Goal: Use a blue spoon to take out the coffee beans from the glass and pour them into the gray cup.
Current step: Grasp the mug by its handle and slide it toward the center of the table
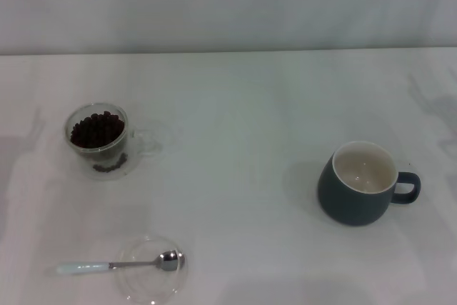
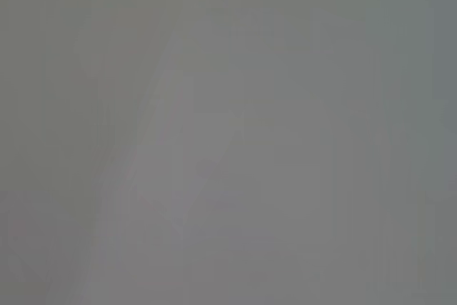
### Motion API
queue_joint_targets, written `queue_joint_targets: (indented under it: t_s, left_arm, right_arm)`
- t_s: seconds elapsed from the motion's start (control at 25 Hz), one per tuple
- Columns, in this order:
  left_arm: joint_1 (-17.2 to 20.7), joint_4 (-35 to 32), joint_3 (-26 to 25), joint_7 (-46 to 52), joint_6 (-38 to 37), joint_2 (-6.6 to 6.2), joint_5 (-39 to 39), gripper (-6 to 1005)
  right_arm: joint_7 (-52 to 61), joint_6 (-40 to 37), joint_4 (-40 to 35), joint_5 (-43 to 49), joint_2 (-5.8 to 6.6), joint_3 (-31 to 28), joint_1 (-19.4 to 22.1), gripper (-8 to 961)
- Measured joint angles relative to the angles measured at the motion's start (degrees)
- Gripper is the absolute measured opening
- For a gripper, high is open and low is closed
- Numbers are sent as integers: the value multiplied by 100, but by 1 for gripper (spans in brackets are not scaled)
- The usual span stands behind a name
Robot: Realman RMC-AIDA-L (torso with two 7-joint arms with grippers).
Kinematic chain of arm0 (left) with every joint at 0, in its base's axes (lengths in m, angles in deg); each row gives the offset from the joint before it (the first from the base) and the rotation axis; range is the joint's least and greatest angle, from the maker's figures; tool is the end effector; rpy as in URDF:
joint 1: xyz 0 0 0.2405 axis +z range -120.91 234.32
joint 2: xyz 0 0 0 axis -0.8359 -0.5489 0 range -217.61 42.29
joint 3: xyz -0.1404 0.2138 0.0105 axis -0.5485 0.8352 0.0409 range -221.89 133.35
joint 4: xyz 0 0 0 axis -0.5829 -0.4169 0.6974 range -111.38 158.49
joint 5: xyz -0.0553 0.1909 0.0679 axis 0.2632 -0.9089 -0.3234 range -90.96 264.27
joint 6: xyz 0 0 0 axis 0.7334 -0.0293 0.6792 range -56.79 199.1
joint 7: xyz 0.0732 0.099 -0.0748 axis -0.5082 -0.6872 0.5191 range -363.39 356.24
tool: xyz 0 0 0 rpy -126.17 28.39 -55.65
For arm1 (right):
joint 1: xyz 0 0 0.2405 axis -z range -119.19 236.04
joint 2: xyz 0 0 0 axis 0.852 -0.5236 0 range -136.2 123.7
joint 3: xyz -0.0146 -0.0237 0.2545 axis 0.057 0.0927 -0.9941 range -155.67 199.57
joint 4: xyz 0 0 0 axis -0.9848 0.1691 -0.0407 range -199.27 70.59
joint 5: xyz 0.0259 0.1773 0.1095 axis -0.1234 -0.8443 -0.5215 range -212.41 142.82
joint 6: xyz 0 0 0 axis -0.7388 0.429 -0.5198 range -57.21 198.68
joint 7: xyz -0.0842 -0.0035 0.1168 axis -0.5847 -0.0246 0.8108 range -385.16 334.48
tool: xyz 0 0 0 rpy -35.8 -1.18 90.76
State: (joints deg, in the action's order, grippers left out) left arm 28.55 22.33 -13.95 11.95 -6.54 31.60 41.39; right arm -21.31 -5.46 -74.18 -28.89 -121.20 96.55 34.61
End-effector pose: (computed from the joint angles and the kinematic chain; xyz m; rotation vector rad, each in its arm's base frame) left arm -0.3319 0.3352 0.0332 -1.4331 -0.4580 -0.8133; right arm 0.3341 0.3402 0.0714 -1.4710 0.1642 0.6383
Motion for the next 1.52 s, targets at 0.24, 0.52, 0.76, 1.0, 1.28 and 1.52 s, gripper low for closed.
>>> queue_joint_targets:
  t_s: [0.24, 0.52, 0.76, 1.0, 1.28, 1.52]
  left_arm:
    - [-2, 0, 0, -3, 0, -4, 0, 872]
    - [16, 0, 0, -8, 0, -8, 1, 872]
    - [30, 0, 0, -12, 0, -3, 17, 872]
    - [30, 0, 0, -15, 0, 0, 19, 872]
    - [31, 0, -3, -14, 0, 2, 31, 872]
    - [109, 4, -9, 14, -42, 15, -1, 872]
  right_arm:
    - [0, 0, 0, 9, -6, 0, -7, 869]
    - [1, 0, 0, 13, -9, 2, -18, 869]
    - [0, 0, 0, 9, -19, 15, -18, 869]
    - [1, -53, 0, -1, -18, 22, -10, 869]
    - [37, -109, 0, 9, -16, 30, 0, 869]
    - [40, -102, 0, 16, -7, 36, 11, 870]
